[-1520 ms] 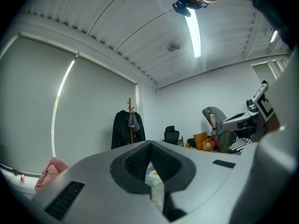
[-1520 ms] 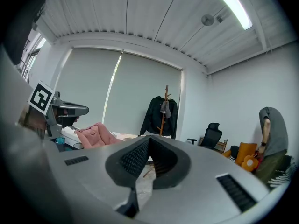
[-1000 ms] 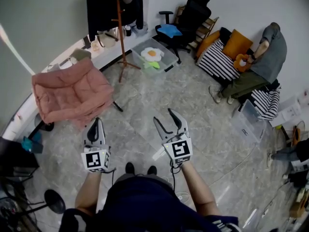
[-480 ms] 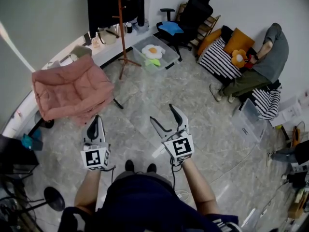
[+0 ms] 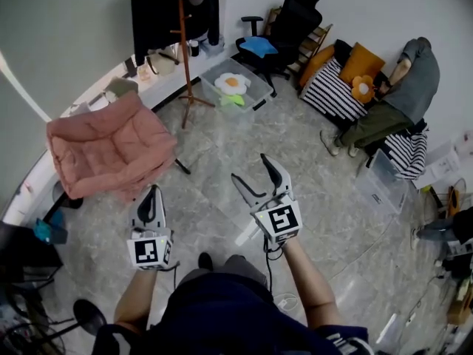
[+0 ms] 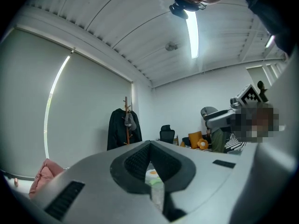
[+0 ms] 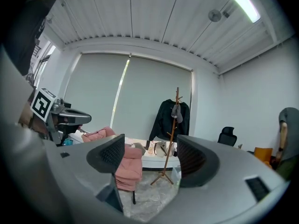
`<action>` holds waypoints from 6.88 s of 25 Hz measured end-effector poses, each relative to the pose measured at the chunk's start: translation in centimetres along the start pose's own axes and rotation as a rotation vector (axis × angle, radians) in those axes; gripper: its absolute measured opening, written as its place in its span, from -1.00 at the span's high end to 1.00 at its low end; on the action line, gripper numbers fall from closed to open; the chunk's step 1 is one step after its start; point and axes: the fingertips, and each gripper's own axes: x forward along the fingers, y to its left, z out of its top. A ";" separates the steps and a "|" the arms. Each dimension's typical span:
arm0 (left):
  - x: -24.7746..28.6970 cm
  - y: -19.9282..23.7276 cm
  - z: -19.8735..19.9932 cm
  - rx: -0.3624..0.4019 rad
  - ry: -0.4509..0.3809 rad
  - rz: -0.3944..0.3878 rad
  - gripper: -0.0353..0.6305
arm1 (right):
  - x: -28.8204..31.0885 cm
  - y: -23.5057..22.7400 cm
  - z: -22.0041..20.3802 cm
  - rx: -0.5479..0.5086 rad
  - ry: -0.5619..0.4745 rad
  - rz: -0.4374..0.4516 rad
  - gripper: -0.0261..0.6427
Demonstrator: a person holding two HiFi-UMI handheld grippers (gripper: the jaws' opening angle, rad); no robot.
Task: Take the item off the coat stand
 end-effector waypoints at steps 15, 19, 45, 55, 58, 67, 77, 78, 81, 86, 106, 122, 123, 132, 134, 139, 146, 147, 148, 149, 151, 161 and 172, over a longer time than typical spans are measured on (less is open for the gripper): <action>16.2 3.9 -1.6 -0.019 0.029 0.111 0.83 | 16.2 -10.7 0.7 -0.023 -0.053 0.140 -0.16; 21.6 4.3 -1.2 -0.030 0.034 0.163 0.83 | 21.0 -14.9 1.5 -0.040 -0.070 0.203 -0.16; 53.9 22.9 -1.1 0.003 0.007 0.138 0.83 | 62.3 -28.3 12.3 -0.147 -0.196 0.209 -0.15; 64.1 25.4 -1.9 -0.010 0.028 0.284 0.83 | 76.1 -35.8 15.3 -0.169 -0.244 0.324 -0.13; 66.2 25.7 -2.0 -0.009 0.033 0.314 0.82 | 79.5 -37.6 15.6 -0.173 -0.247 0.337 -0.13; 69.5 28.5 -2.6 -0.010 0.046 0.339 0.82 | 89.0 -42.0 16.7 -0.171 -0.222 0.263 -0.09; 71.1 32.0 -2.8 0.012 0.058 0.326 0.82 | 97.8 -44.7 16.2 -0.148 -0.140 0.234 -0.07; 71.2 32.2 -2.8 0.007 0.059 0.329 0.82 | 98.3 -44.8 16.1 -0.142 -0.132 0.236 -0.07; 71.3 32.7 -2.8 -0.018 0.065 0.341 0.82 | 99.8 -44.9 15.5 -0.110 -0.098 0.258 -0.05; 71.5 33.3 -3.0 -0.018 0.074 0.347 0.82 | 101.2 -44.6 15.2 -0.103 -0.089 0.271 0.23; 71.2 33.8 -3.8 -0.008 0.063 0.355 0.82 | 99.4 -44.9 17.6 -0.148 -0.147 0.213 0.84; 70.6 33.1 -3.3 -0.002 0.068 0.343 0.83 | 94.0 -45.5 23.4 -0.171 -0.269 0.181 0.84; 70.6 33.0 -3.3 0.000 0.067 0.342 0.82 | 93.7 -45.5 23.8 -0.175 -0.277 0.179 0.84; 70.2 32.6 -3.2 0.001 0.056 0.344 0.83 | 90.3 -45.8 27.3 -0.215 -0.359 0.161 0.84; 70.3 32.5 -3.1 0.000 0.054 0.342 0.82 | 89.6 -45.9 27.8 -0.223 -0.372 0.157 0.84; 70.5 32.6 -2.9 -0.005 0.054 0.338 0.83 | 87.6 -45.9 28.6 -0.232 -0.397 0.152 0.84; 70.3 32.3 -2.7 0.006 0.050 0.326 0.83 | 84.0 -45.2 28.0 -0.239 -0.413 0.152 0.84; 70.3 32.2 -2.6 0.008 0.050 0.323 0.83 | 83.5 -45.1 27.7 -0.238 -0.413 0.154 0.84; 70.3 32.1 -2.5 0.009 0.048 0.320 0.82 | 83.0 -45.0 27.5 -0.237 -0.412 0.157 0.84; 70.4 32.1 -2.4 0.010 0.045 0.317 0.83 | 82.6 -44.9 27.2 -0.234 -0.411 0.159 0.84; 70.4 31.9 -2.0 0.014 0.037 0.311 0.82 | 81.7 -44.6 26.6 -0.229 -0.408 0.163 0.84; 69.4 31.3 -1.1 0.036 0.023 0.300 0.82 | 76.6 -43.3 20.7 -0.172 -0.367 0.186 0.84; 69.1 31.1 -1.4 0.054 0.024 0.293 0.82 | 73.2 -41.1 12.5 -0.078 -0.281 0.212 0.84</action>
